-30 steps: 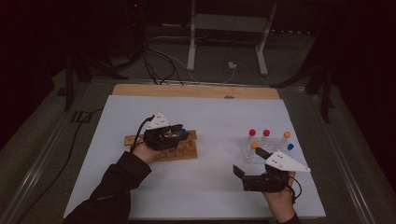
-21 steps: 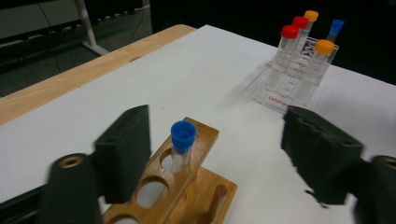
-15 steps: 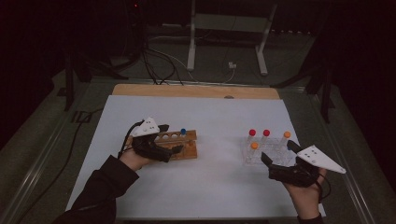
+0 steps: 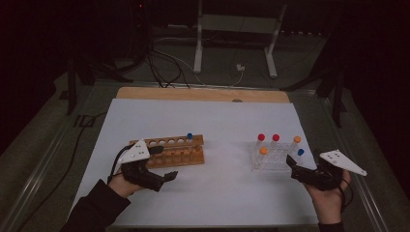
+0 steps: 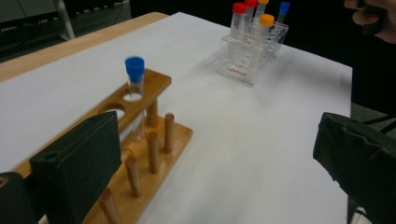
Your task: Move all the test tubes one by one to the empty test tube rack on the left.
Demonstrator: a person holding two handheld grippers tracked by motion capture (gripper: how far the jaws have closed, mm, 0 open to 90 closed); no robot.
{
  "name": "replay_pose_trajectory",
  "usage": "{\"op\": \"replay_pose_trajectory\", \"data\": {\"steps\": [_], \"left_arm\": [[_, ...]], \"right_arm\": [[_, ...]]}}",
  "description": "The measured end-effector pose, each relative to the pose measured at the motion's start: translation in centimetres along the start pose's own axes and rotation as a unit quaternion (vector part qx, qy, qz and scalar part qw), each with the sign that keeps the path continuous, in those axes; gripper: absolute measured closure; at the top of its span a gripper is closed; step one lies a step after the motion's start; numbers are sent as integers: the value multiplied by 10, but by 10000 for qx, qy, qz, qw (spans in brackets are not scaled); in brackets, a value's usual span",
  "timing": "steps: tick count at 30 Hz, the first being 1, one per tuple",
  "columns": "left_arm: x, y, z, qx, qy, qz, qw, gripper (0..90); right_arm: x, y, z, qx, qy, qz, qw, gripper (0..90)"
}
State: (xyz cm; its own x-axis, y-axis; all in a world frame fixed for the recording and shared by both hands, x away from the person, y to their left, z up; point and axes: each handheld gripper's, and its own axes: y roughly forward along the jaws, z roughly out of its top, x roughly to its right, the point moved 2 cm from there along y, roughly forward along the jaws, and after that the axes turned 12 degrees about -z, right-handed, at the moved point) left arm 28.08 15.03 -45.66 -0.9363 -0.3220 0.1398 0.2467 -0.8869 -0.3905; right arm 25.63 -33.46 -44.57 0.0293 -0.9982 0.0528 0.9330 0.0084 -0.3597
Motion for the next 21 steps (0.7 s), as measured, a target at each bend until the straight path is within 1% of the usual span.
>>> {"op": "replay_pose_trajectory", "data": {"steps": [1, 4, 5, 6, 7, 8, 9, 10, 11, 12, 13, 14, 16, 18, 19, 21], "left_arm": [[1, 0, -3, -12, 18, 35, 10000, 20], [4, 0, -11, -66, 22, 53, 10000, 20], [5, 0, -13, -71, 13, 31, 10000, 20], [5, -1, -14, -69, 0, 0, 10000, 20], [6, -1, -15, -56, -13, 34, 10000, 20], [6, -1, -16, -45, -23, -1, 10000, 20], [7, -2, -17, -45, -22, -14, 10000, 20], [7, -2, -17, -73, 15, 15, 10000, 20], [8, -2, -18, -81, 27, -8, 10000, 20], [8, -2, -18, -90, 29, -8, 10000, 20], [9, -2, -19, -106, 36, -25, 9999, 20], [9, -1, -19, -122, 55, -29, 9999, 20], [9, -1, -20, -134, 59, -54, 9999, 20], [10, -1, -20, -153, 96, -24, 9998, 20], [10, 0, -20, -167, 96, -60, 9998, 20], [10, -1, -20, -159, 101, -50, 9998, 20]], "right_arm": [[2, 1, -2, -47, -22, -23, 10000, 47], [6, 7, -7, -253, 5, -154, 9996, 71], [7, 8, -9, -319, 14, -222, 9992, 92], [7, 10, -11, -362, 8, -174, 9992, 139], [8, 11, -12, -436, -40, -204, 9988, 171], [8, 13, -14, -504, -45, -263, 9984, 173], [8, 14, -15, -568, -31, -264, 9980, 185], [8, 15, -17, -638, -40, -310, 9975, 228], [9, 16, -17, -673, -15, -360, 9971, 261], [10, 17, -18, -711, 33, -325, 9969, 283], [10, 17, -19, -766, 17, -339, 9965, 324], [10, 18, -19, -810, 18, -403, 9959, 366], [11, 20, -21, -923, 99, -379, 9950, 423], [12, 21, -22, -1022, 117, -397, 9939, 493], [12, 22, -23, -1062, 150, -384, 9935, 510], [13, 24, -24, -1126, 148, -426, 9926, 543]]}}
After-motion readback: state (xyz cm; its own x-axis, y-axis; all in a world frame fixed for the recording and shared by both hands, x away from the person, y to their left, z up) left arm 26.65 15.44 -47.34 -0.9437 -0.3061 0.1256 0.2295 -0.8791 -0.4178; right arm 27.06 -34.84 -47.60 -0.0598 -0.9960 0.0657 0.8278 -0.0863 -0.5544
